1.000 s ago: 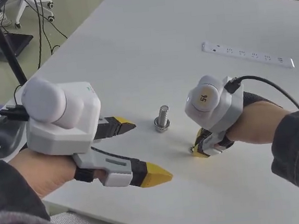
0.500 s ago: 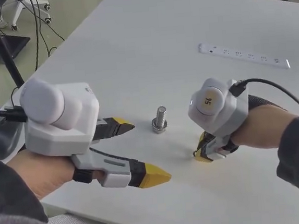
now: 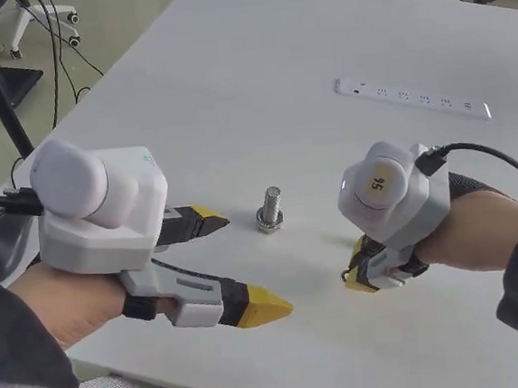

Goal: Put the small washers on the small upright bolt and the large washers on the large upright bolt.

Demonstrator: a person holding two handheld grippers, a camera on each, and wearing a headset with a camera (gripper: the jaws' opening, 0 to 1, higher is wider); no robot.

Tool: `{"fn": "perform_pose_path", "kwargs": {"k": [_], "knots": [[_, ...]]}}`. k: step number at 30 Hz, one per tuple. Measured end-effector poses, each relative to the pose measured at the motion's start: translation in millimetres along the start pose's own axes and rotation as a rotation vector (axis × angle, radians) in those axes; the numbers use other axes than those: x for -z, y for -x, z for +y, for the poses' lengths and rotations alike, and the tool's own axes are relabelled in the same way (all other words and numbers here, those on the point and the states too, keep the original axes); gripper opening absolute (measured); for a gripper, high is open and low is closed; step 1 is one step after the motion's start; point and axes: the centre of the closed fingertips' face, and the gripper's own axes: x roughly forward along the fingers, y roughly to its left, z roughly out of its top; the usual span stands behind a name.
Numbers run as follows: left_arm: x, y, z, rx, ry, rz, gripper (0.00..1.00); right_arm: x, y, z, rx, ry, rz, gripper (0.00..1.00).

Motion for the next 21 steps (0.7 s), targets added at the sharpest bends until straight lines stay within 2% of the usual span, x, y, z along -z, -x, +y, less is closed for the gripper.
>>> {"fn": "perform_pose_path", "kwargs": {"k": [9, 21], "knots": [[-0.2, 0.6, 0.0, -0.002, 0.001, -0.002, 0.79, 18.5, 14.9, 3.0, 0.019, -0.038, -0.006, 0.14], [-1.7, -0.4, 0.6, -0.003, -0.001, -0.004, 0.80, 50.8, 37.5, -8.6, 0.065, -0.114, 0.001, 0.14]]}}
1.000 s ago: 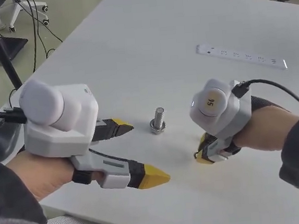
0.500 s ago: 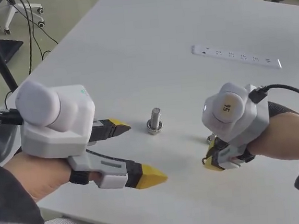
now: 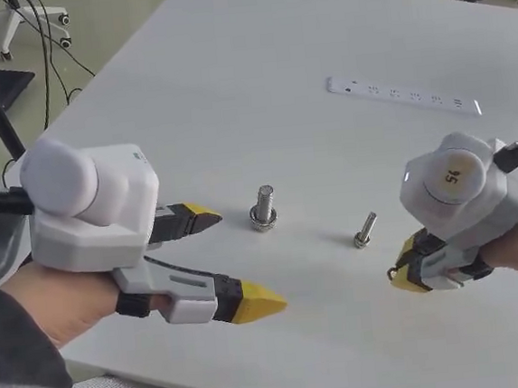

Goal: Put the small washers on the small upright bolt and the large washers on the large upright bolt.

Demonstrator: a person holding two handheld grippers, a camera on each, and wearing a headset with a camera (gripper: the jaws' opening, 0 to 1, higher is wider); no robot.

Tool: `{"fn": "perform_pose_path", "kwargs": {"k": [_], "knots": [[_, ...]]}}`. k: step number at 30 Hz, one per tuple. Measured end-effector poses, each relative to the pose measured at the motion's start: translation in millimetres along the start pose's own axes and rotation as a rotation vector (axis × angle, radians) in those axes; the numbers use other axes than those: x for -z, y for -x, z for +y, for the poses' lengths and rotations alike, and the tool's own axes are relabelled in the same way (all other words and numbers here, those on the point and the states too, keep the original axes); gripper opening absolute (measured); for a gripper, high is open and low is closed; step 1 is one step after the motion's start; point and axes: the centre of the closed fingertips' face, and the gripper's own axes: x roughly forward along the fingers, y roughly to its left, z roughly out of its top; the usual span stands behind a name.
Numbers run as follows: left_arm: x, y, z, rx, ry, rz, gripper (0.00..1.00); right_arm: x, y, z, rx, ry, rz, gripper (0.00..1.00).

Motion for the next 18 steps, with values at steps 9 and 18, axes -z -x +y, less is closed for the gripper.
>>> {"fn": "perform_pose_path", "kwargs": {"k": [9, 18], "knots": [[-0.5, -1.1, -0.4, 0.001, -0.001, 0.002, 0.80, 2.1, 14.6, -15.2, 0.036, -0.019, -0.009, 0.14], [-0.6, -0.8, 0.2, -0.002, 0.000, 0.001, 0.79, -17.4, 30.2, -25.6, 0.066, 0.015, -0.027, 0.14]]}}
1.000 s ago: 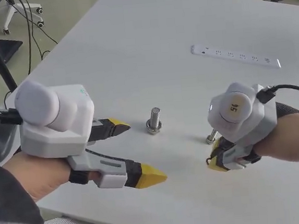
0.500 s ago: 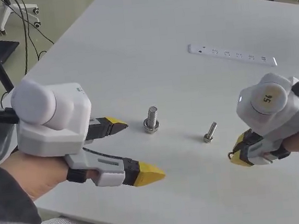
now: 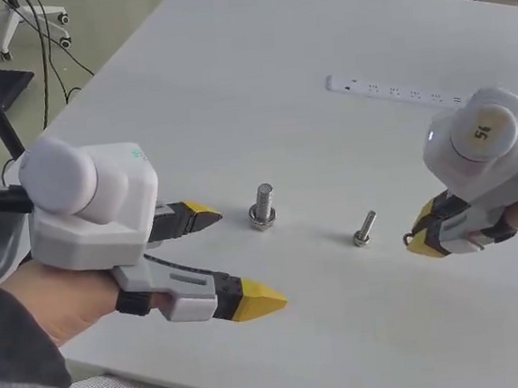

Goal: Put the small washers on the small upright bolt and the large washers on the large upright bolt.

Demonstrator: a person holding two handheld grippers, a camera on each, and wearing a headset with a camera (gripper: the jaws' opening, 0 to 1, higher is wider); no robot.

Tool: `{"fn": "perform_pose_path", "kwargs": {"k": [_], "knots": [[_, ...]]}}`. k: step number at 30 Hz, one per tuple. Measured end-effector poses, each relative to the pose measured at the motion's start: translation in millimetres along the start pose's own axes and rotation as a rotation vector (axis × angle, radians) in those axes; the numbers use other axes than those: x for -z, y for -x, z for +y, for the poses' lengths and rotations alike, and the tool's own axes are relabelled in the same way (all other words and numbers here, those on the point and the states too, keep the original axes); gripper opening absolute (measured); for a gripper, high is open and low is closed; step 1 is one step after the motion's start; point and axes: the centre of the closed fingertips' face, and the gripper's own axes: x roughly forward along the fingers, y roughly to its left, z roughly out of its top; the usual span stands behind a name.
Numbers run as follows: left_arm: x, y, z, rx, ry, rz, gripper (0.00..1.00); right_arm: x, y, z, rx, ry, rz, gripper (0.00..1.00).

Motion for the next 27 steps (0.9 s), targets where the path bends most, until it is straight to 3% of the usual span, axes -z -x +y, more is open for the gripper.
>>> {"fn": "perform_pose_path", "kwargs": {"k": [14, 27], "knots": [[0.1, 1.9, 1.1, -0.006, 0.003, -0.002, 0.79, -33.8, 0.5, -15.8, 0.017, 0.079, -0.015, 0.14], [2.8, 3.3, 3.0, -0.012, 0.013, 0.001, 0.79, -40.3, -14.3, -24.8, 0.001, 0.110, 0.001, 0.14]]}}
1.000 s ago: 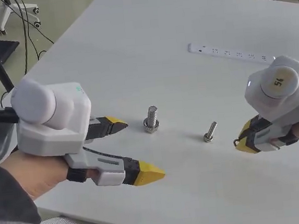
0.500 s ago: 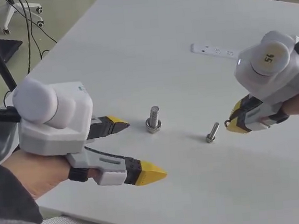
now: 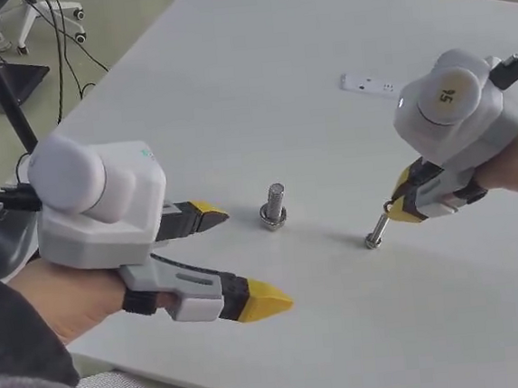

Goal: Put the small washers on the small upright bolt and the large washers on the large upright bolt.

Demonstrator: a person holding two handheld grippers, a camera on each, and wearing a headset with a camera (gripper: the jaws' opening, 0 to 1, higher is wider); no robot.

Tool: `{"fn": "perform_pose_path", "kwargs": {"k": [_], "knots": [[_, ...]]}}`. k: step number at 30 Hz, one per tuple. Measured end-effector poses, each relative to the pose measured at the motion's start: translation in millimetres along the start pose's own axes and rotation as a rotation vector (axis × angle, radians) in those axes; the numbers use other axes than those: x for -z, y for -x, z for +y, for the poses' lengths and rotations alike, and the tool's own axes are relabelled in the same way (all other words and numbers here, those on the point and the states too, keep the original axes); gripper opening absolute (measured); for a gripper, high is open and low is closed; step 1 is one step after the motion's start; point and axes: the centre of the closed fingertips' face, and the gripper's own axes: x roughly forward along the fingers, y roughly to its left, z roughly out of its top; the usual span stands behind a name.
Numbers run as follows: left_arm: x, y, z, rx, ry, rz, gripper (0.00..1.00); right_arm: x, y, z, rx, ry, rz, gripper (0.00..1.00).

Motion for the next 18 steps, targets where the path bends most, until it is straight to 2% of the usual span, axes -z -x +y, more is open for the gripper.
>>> {"fn": "perform_pose_path", "kwargs": {"k": [18], "knots": [[4.3, 1.4, 1.9, -0.006, 0.011, 0.009, 0.79, 4.4, -12.7, 3.7, -0.031, 0.005, 0.028, 0.14]]}}
